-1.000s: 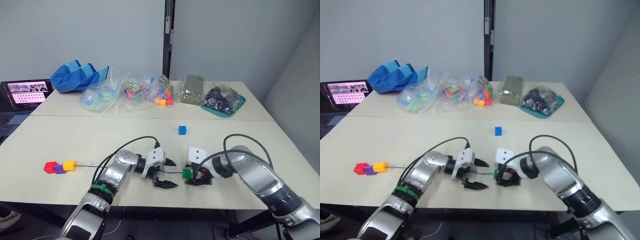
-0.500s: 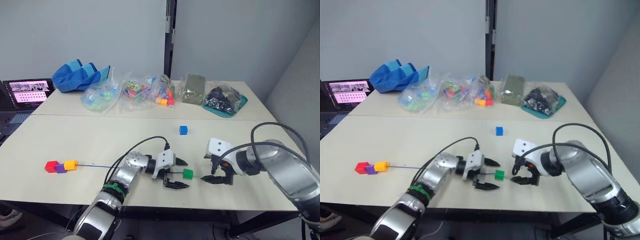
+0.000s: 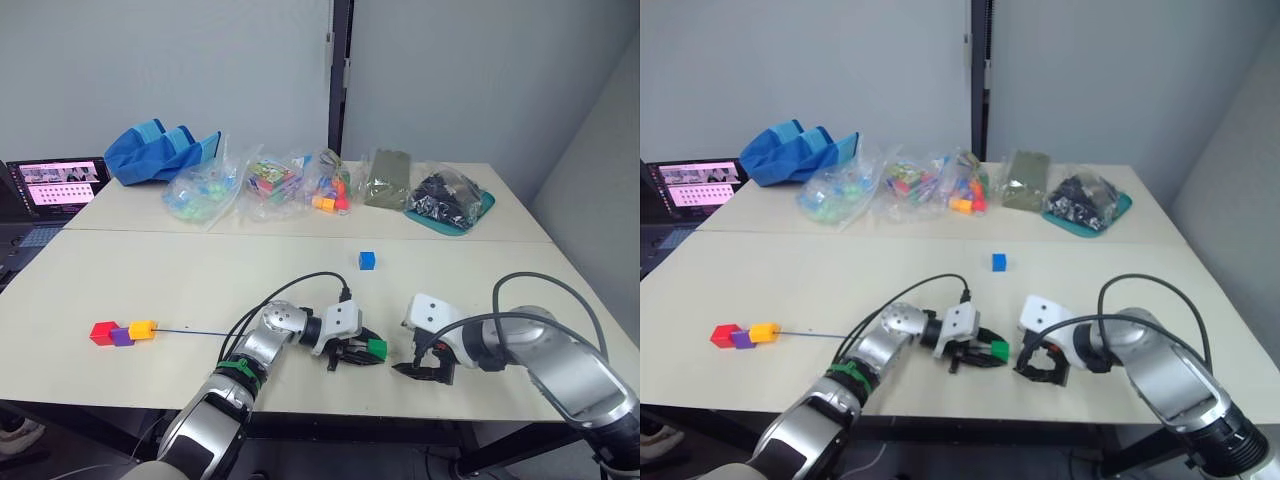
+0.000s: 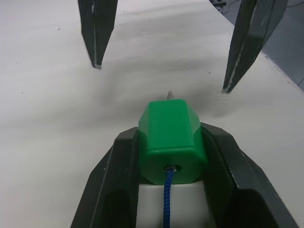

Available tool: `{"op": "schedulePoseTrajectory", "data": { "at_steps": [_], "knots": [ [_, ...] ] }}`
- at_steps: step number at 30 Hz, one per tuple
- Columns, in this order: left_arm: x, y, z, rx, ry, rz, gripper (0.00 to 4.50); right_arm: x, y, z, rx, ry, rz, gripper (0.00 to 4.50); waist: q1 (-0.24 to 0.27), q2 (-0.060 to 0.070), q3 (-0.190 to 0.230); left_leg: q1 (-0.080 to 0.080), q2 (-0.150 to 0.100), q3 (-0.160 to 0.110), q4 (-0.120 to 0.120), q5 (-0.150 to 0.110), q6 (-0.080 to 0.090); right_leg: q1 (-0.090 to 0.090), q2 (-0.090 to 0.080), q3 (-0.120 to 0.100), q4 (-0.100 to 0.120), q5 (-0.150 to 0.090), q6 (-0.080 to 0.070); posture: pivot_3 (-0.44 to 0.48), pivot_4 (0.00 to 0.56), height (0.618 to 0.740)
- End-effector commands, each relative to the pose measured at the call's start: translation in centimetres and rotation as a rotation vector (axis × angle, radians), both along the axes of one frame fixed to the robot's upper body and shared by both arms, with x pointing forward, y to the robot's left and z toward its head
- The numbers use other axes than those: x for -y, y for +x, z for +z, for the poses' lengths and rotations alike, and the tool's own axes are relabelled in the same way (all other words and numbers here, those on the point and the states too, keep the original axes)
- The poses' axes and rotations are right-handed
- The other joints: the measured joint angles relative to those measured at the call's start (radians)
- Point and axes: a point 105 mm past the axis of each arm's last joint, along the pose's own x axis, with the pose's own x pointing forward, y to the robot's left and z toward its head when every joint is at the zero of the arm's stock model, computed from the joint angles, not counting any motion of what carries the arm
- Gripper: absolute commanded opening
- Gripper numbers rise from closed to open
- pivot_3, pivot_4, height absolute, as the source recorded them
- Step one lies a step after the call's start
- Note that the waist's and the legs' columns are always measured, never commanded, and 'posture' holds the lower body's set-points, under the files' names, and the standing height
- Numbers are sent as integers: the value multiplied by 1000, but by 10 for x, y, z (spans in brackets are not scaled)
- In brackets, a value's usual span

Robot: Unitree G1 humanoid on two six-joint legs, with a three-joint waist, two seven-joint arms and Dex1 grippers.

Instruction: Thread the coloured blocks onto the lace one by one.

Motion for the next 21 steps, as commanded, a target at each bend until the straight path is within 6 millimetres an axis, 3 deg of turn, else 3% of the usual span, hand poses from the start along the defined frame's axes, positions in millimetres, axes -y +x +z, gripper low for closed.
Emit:
{"op": "schedulePoseTrajectory", "data": {
  "at_steps": [1,4,10,17,18,21],
  "knots": [
    [-3,2,1,12,20,-2,1318,-2,2,-2,42,-6,27,4500,0,0,0,0,0,0,0,0,0,0,0,0,0,0,0,0,150,740],
    [-5,3,0,10,26,0,1318,-2,5,-8,54,-22,43,4500,0,0,0,0,0,0,0,0,0,0,0,0,0,0,0,0,150,740],
    [-8,3,0,10,37,4,1317,-1,9,-14,47,-21,53,2614,-4,0,0,1,0,0,0,0,0,1,0,0,0,0,0,0,150,740],
    [-12,4,-3,32,76,1,1317,-15,3,-15,-3,67,88,233,-8,0,0,1,0,0,0,0,0,1,0,0,1,0,0,0,150,740],
    [-14,4,-1,35,71,7,1317,-14,3,-17,-9,59,87,27,-8,0,0,1,0,0,0,0,0,1,0,0,1,0,0,0,150,740],
    [-22,8,4,50,66,37,1317,-9,5,-21,-16,39,78,0,-11,0,0,2,0,0,-1,0,0,1,0,0,1,0,0,0,150,740]
  ]
}}
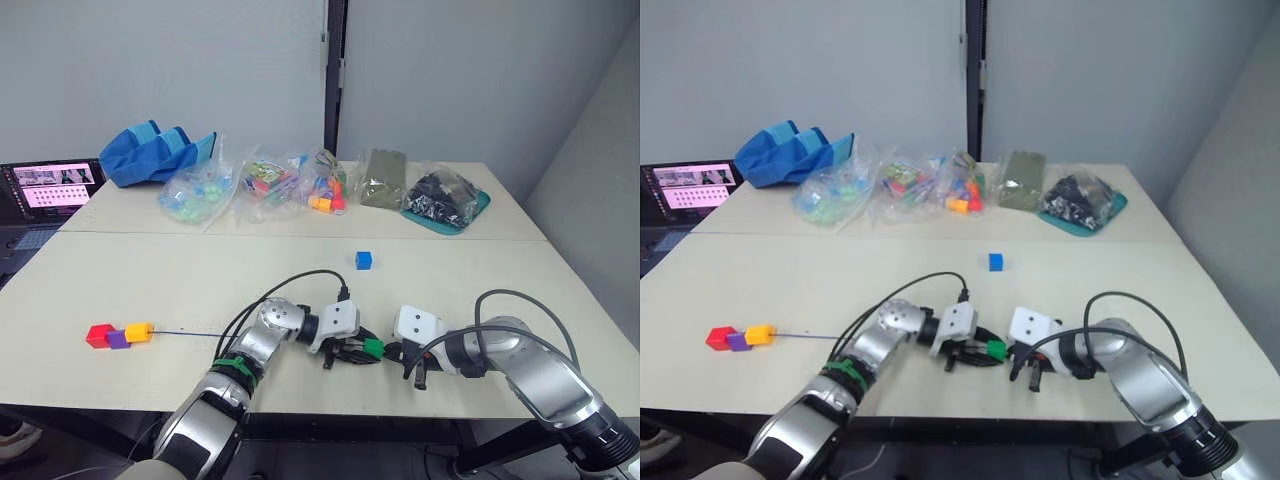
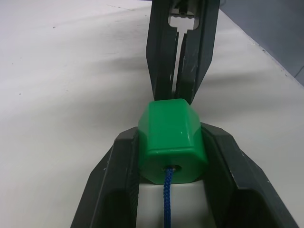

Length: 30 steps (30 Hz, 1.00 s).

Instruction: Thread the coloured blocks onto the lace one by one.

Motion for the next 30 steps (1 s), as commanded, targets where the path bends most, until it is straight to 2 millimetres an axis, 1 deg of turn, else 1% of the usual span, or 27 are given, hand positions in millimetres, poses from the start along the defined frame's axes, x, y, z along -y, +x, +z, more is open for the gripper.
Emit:
{"op": "schedulePoseTrajectory", "data": {
  "at_steps": [1,3,4,7,10,12,16,17,18,19,20,21,23,24,25,28,30],
  "knots": [
    [-17,7,3,21,27,51,1317,4,2,2,10,-13,-2,0,-3,0,0,0,0,0,0,0,0,0,0,0,0,0,0,0,150,740],
    [-25,8,7,36,16,66,1317,5,3,2,9,-14,-1,0,-6,0,0,0,0,0,0,0,0,0,0,0,0,0,0,0,150,740],
    [-32,8,10,39,10,79,1317,5,4,1,6,-16,3,0,-8,0,0,0,0,0,0,0,0,0,0,0,0,0,0,0,150,740],
    [-65,6,17,62,20,136,1317,6,7,0,-1,-26,23,0,-19,0,0,0,0,0,-1,0,0,0,0,0,0,0,0,0,150,740],
    [-96,2,19,74,55,198,1317,3,12,1,2,-27,51,0,-21,0,0,1,0,0,-1,0,0,0,0,0,1,0,0,0,150,740],
    [-129,-2,17,60,111,266,1317,-2,16,2,2,-25,87,0,-24,0,0,1,0,0,-1,0,0,1,0,0,1,0,0,0,150,740],
    [-195,-20,11,30,235,372,1317,-17,19,3,-5,-7,162,0,-30,0,0,2,1,0,-2,0,0,0,1,0,2,0,0,0,150,740],
    [-217,-26,9,20,277,413,1317,-22,20,3,-5,-6,183,0,-37,0,0,3,1,0,-2,0,0,0,1,0,1,0,-1,0,150,740],
    [-233,-30,9,16,309,445,1317,-25,21,3,-4,-5,197,0,-40,0,0,3,2,0,-3,0,0,0,1,0,2,-1,-1,0,150,740],
    [-254,-32,11,19,342,501,1317,-30,23,4,-1,0,210,0,-45,0,0,3,2,0,-3,0,0,0,1,0,2,-1,-1,0,150,740],
    [-267,-34,12,23,361,536,1317,-33,24,4,1,4,219,0,-47,0,0,3,2,0,-3,0,0,0,1,0,2,-1,-2,0,150,740],
    [-286,-36,12,36,417,581,1317,-37,25,6,4,13,229,0,-49,0,0,4,3,0,-4,0,0,0,2,0,2,-1,-2,0,150,740],
    [-316,-42,13,50,499,648,1317,-45,26,7,6,27,253,0,-48,0,0,4,3,1,-4,0,0,-1,2,0,3,-1,-2,0,150,740],
    [-327,-44,14,54,530,673,1317,-48,25,7,1,35,267,0,-46,0,0,4,3,1,-4,0,0,-2,2,0,4,-1,-3,0,150,740],
    [-333,-45,15,57,543,684,1317,-50,24,7,-2,40,276,0,-44,0,0,4,3,1,-4,0,0,-2,2,0,4,-1,-3,0,150,740],
    [-348,-45,17,88,595,717,1317,-52,22,5,-8,44,291,0,-36,1,0,4,3,3,-5,0,0,-2,1,0,4,-2,-3,0,150,740],
    [-355,-45,22,85,593,745,1317,-53,22,5,-6,44,293,0,-32,1,0,4,3,3,-5,0,-1,-2,1,0,4,-2,-3,0,150,740]
  ]
}}
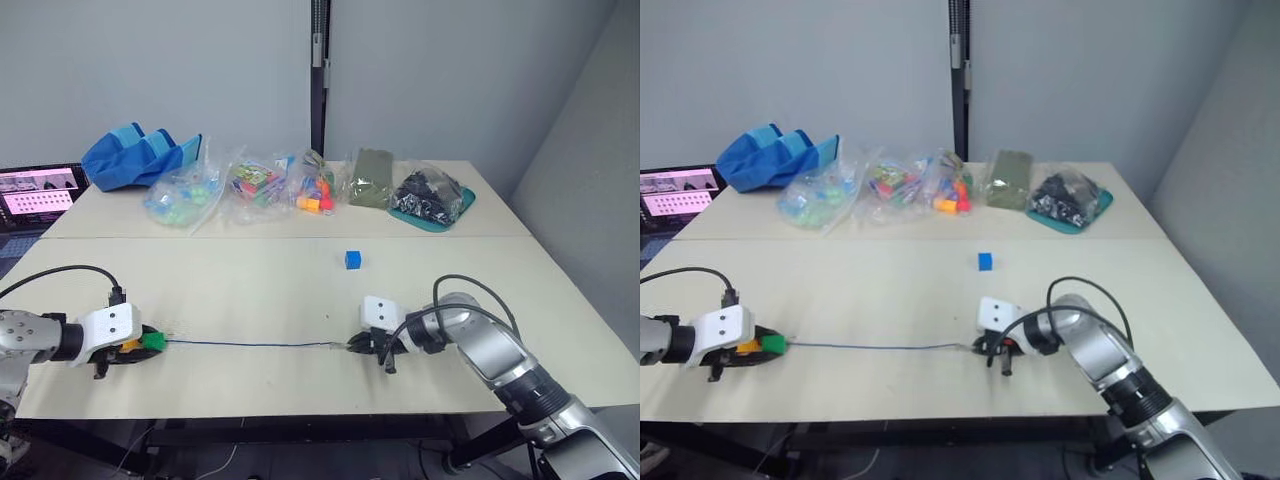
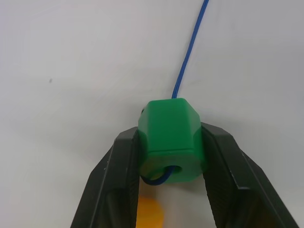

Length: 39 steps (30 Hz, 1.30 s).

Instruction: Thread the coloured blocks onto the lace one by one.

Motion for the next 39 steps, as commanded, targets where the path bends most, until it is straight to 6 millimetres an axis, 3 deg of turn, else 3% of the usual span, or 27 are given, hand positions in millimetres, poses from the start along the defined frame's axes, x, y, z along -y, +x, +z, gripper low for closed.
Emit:
{"op": "schedulePoseTrajectory", "data": {
  "at_steps": [1,2,5,10,11,13,17,25,30,35,36,39],
  "knots": [
    [-23,-6,-3,-53,38,85,1317,-3,0,5,21,6,26,0,1,0,0,0,0,0,0,0,0,-1,0,0,1,0,0,0,150,740],
    [-24,-5,1,-44,22,95,1317,-3,0,5,22,6,25,0,1,0,0,0,0,1,0,0,0,-1,0,1,2,0,0,0,150,740],
    [5,11,43,54,-236,40,2700,-1,-1,5,22,8,19,0,9,-1,0,-1,0,1,0,0,0,-2,0,1,3,-1,0,0,150,740],
    [44,16,64,89,-301,-117,4359,1,-1,7,21,12,10,0,25,-2,0,-2,0,1,1,0,0,-2,0,0,3,-1,0,0,150,740],
    [53,17,66,93,-317,-145,4452,2,-1,7,21,13,8,0,27,-2,0,-2,0,1,1,0,0,-2,0,0,3,-1,0,0,150,740],
    [69,16,65,85,-340,-197,4452,2,-1,8,22,14,4,0,32,-2,0,-2,0,1,1,0,0,-2,0,0,3,-1,0,0,150,740],
    [125,11,52,50,-430,-360,4452,3,-2,11,23,21,-6,0,39,-2,0,-2,0,1,2,0,0,-2,0,0,3,0,0,0,150,740],
    [221,17,2,23,-568,-516,4452,2,-6,10,7,11,-5,0,41,-3,1,-3,0,1,4,0,0,-1,0,0,3,0,0,0,150,740],
    [251,22,-21,-27,-605,-527,4452,4,-6,10,12,-2,-15,0,41,-2,1,-3,0,1,4,0,0,-1,0,0,3,0,0,0,150,740],
    [262,27,-33,-51,-625,-511,4452,8,-6,11,8,-4,-38,0,42,-2,0,-3,0,0,4,0,0,-1,0,0,2,0,0,0,150,740],
    [262,27,-35,-62,-633,-510,3904,9,-6,11,9,-3,-43,0,42,-2,0,-3,0,0,4,0,0,-1,0,0,3,0,0,0,150,740],
    [266,25,-40,-86,-642,-524,2992,12,-7,10,8,-10,-56,0,44,-2,0,-3,-1,0,4,0,0,0,0,0,2,0,0,0,150,740]
  ]
}}
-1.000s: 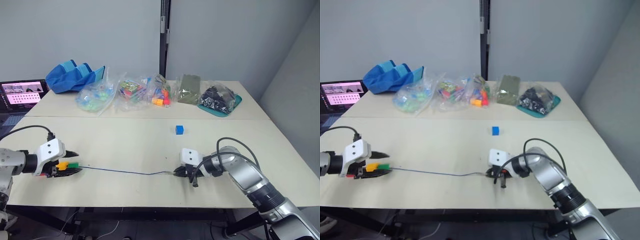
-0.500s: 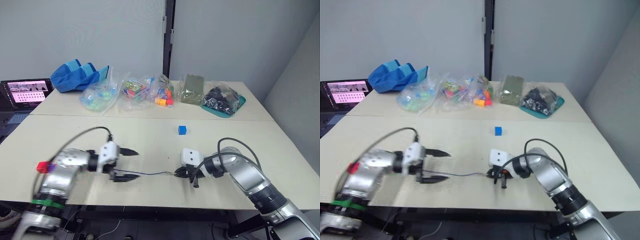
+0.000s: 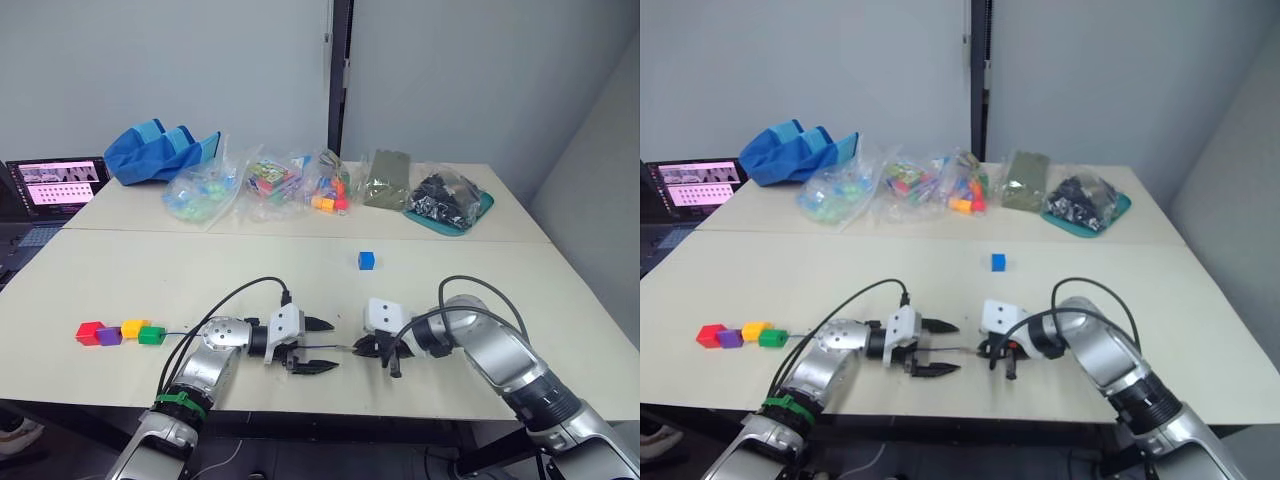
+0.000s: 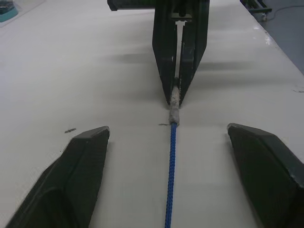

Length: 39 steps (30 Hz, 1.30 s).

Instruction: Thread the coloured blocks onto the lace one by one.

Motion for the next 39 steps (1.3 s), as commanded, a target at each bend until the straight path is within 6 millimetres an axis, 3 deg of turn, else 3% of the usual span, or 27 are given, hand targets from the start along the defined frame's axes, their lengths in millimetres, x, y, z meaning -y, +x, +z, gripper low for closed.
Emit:
{"op": "schedulePoseTrajectory", "data": {
  "at_steps": [1,2,11,14,19,23,31,36,39],
  "knots": [
    [5,-4,-8,-30,-3,-27,2657,2,0,9,30,14,-10,0,1,0,0,0,0,0,0,0,0,0,0,0,0,0,0,0,150,740],
    [8,-5,-9,-40,-4,-40,2337,2,0,9,30,14,-12,0,1,0,0,0,0,0,0,0,0,0,0,0,0,0,0,0,150,740],
    [16,-6,-9,-56,-5,-71,2337,3,-1,9,32,14,-25,0,3,0,0,0,0,0,0,0,0,1,0,0,0,0,0,0,150,740],
    [19,-5,-10,-64,4,-76,1600,3,-1,9,34,14,-28,0,3,0,0,0,0,0,0,0,0,1,0,0,0,0,0,0,150,740],
    [22,-8,-12,-85,-1,-91,8,2,0,11,37,20,-33,0,3,0,0,0,0,0,0,0,0,1,0,0,0,0,0,0,150,740],
    [20,-8,-15,-88,12,-88,8,0,3,17,27,64,-73,0,2,0,0,0,0,-1,0,0,0,1,0,0,0,0,0,0,150,740],
    [9,-1,-10,-101,-3,-48,0,8,1,28,51,126,-112,2717,3,0,0,0,-1,-1,0,0,0,1,0,0,0,0,0,0,150,740],
    [-13,2,-4,-116,-26,-9,0,32,6,54,131,339,-278,4438,-8,0,0,0,0,-1,0,0,0,1,0,0,0,0,0,0,150,740],
    [-22,3,-3,-115,-23,10,0,42,9,59,184,479,-402,4475,-19,0,0,1,0,-2,-1,0,0,1,0,0,0,0,0,0,150,740]
  ]
}}
